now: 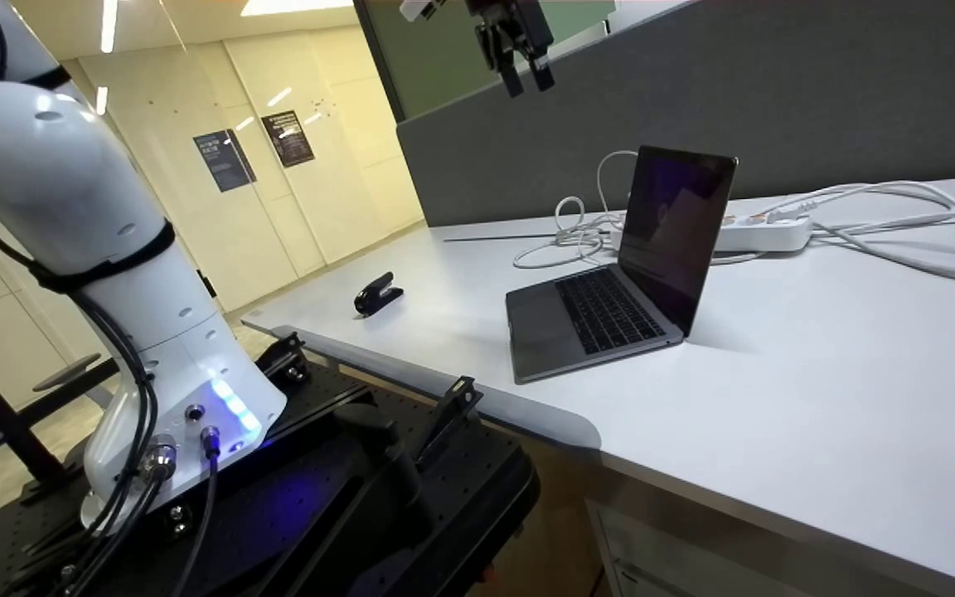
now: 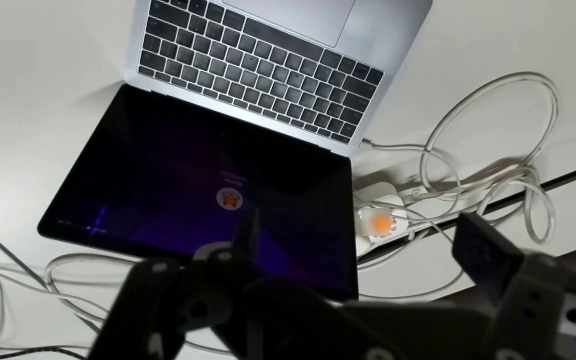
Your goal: Close the laptop
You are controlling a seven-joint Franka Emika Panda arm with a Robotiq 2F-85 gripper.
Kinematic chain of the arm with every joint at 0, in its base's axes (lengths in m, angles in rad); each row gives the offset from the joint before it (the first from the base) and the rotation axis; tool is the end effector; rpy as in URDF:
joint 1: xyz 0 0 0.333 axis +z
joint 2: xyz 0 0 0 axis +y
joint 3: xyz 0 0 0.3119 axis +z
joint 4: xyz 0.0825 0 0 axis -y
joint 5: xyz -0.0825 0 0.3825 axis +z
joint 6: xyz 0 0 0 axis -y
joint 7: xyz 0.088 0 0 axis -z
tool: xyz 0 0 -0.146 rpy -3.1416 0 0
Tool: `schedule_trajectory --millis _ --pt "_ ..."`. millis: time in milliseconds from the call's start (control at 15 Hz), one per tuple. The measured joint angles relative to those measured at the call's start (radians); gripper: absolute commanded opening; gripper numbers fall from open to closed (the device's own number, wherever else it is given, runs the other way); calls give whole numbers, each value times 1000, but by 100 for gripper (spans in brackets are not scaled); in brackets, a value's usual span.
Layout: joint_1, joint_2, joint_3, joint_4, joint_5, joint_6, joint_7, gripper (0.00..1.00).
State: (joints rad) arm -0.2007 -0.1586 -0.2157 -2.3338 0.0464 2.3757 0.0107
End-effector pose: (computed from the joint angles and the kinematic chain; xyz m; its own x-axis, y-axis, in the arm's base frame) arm 0.4664 -0.2045 0.3772 0.8768 -0.4404 0.1930 -0.4346 -0.8976 -0.0739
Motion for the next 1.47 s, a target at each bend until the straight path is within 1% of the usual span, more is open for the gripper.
schedule_trajectory --millis 267,467,600,1000,1200,1467 --pt "3 1 10 0 3 2 4 100" --pt "-18 18 -9 11 28 27 30 100" --pt "-41 41 -33 27 60 50 48 100" --pt "-98 159 -96 137 214 34 104 100" --pt "-116 239 -108 216 250 -10 125 100" --pt "-135 347 -107 348 251 -140 88 100"
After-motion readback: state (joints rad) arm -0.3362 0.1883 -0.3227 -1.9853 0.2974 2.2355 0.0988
